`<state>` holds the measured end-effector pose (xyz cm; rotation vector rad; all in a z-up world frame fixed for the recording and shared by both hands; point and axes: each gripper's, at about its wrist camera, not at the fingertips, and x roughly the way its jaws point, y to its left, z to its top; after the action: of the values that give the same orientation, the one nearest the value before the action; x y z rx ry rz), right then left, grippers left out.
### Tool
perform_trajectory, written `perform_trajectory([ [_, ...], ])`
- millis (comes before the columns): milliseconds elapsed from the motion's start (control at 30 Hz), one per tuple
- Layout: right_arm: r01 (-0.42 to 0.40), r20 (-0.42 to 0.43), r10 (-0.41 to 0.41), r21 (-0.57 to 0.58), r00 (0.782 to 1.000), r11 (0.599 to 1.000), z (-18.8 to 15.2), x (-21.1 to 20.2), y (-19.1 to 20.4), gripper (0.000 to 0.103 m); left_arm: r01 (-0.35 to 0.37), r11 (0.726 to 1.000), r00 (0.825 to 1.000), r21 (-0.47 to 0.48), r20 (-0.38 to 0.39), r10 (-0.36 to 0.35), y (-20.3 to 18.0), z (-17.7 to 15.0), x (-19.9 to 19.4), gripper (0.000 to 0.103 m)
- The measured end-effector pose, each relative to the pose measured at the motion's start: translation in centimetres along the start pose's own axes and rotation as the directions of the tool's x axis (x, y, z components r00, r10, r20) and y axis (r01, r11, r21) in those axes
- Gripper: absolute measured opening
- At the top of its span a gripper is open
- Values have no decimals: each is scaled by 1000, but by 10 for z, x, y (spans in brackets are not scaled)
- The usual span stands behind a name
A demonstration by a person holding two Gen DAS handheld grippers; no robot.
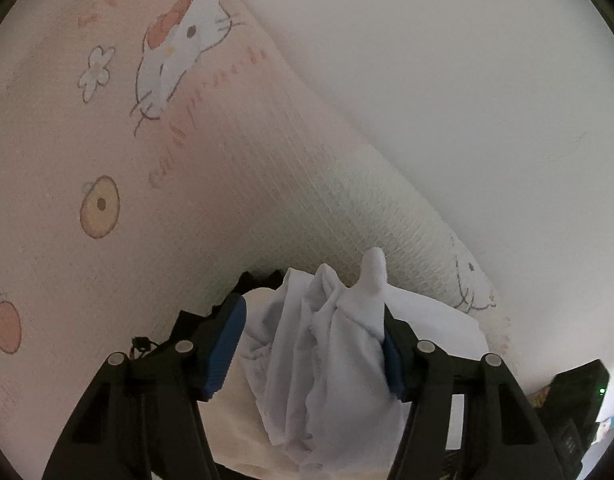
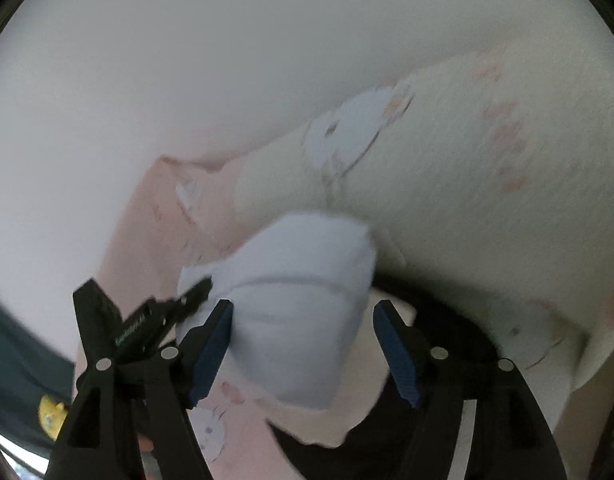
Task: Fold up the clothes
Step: 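Carry the shirt bundle with both grippers to the folded clothes stack, then lower the shirt bundle onto the cream cloth and open both grippers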
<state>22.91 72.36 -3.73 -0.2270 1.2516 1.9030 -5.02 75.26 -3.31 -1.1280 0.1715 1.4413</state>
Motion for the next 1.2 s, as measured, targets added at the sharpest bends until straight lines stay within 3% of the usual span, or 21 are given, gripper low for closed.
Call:
perform_trajectory([
  [100,60,53,-57,-69,997,996,5,-6,5,71,-12,1000,1000,10,-12,12,0,-1,7,59],
  [167,69,44,-64,-115,997,991,8,0,12,69,-42,999,999,28,-13,42,1,-2,10,59],
  [200,76,29,-72,-150,997,986,9,7,18,55,-59,998,998,31,-14,59,2,-3,12,59],
  [233,88,12,-87,-195,996,977,9,18,25,50,-91,995,996,41,-17,92,2,-4,15,60],
  [367,190,-1,-199,-295,980,936,8,58,45,49,-233,968,972,97,0,234,2,-2,30,60],
  [500,296,53,-298,-370,953,881,4,73,59,49,-182,983,983,41,12,181,3,-4,27,61],
  [567,293,72,-288,-390,955,873,1,66,58,49,-137,991,991,-8,12,137,6,-4,20,61],
  [633,252,58,-249,-368,967,895,3,62,55,49,-73,994,997,-84,6,74,12,-3,12,61],
  [667,230,47,-228,-347,973,909,4,59,52,54,-45,991,999,-123,1,45,16,-3,8,61],
  [700,206,30,-208,-312,978,927,6,56,47,65,-20,988,1000,-155,-7,19,19,-3,4,62],
  [800,160,-5,-166,-223,986,962,8,45,32,70,37,982,999,-184,-25,-42,22,-2,-8,62],
  [900,153,-19,-161,-205,987,967,4,27,29,70,-3,992,1000,-123,-12,1,7,-4,-26,63],
  [1100,141,-17,-154,-313,988,939,-15,1,50,70,-95,995,992,38,89,91,-22,-27,-55,71],
  [1167,138,-15,-152,-336,988,932,-21,-6,56,70,-143,987,980,78,149,131,-36,-40,-70,71],
  [1200,144,-5,-156,-351,988,925,-25,-12,60,70,-190,977,965,99,203,167,-43,-50,-79,71],
])
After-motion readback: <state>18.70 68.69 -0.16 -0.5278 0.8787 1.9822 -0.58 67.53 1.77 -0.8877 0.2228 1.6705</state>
